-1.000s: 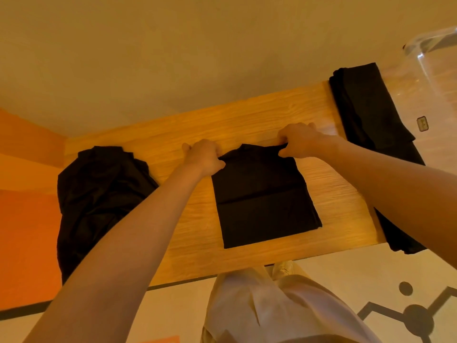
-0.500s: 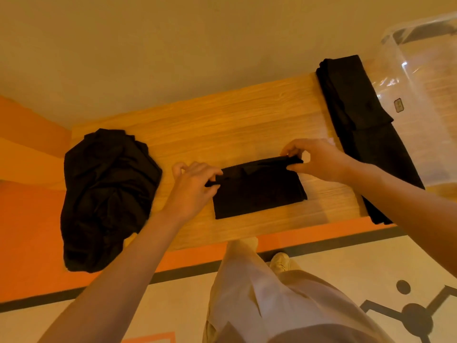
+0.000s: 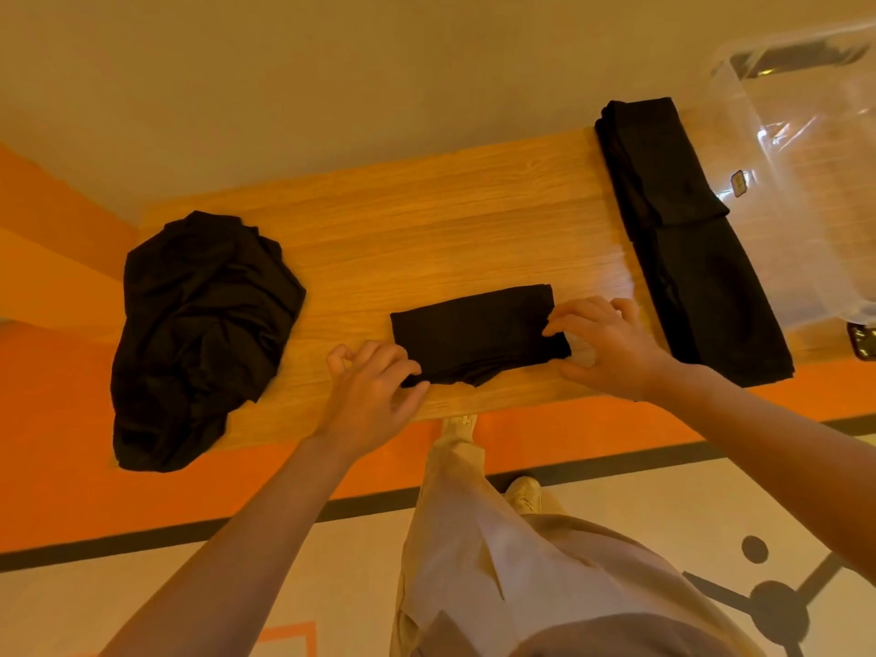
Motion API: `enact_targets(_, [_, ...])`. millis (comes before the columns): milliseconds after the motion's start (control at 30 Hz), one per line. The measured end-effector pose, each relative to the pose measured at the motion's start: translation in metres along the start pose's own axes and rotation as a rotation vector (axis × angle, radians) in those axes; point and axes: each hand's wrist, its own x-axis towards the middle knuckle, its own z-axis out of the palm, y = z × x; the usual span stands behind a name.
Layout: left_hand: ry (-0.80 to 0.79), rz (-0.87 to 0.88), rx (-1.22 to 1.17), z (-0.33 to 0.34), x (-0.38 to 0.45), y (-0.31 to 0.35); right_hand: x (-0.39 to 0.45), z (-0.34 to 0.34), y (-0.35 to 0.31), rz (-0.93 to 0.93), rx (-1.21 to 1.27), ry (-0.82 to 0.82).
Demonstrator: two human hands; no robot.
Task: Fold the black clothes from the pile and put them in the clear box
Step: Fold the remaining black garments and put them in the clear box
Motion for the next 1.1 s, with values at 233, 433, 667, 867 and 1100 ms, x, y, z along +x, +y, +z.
enact_targets(233, [-0.075,-0.141,-0.034,0.024,0.055,0.035,0.047,0.031,-0.042,-0.025,-0.099,0.041])
enact_targets(433, [-0.28,-0.135,0.058,0.058,0.043,0.017,0.046,0.059,-0.014,0.031,-0.244,-0.128])
enact_targets(667, [-0.359,-0.05,0.06,0.052,0.051,0.001,0.027,0.049,0.002,0.101,-0.231,-0.106])
enact_targets(867, [-0.356,-0.106,-0.004,0.031,0.083,-0.021,0.047,0.028,0.001,0.23,-0.17,-0.028])
enact_targets(1100, [-0.596,-0.157,0.074,0.002,0.134,-0.029,0.078,-0.012,0.004,0.391,-0.041,-0.194])
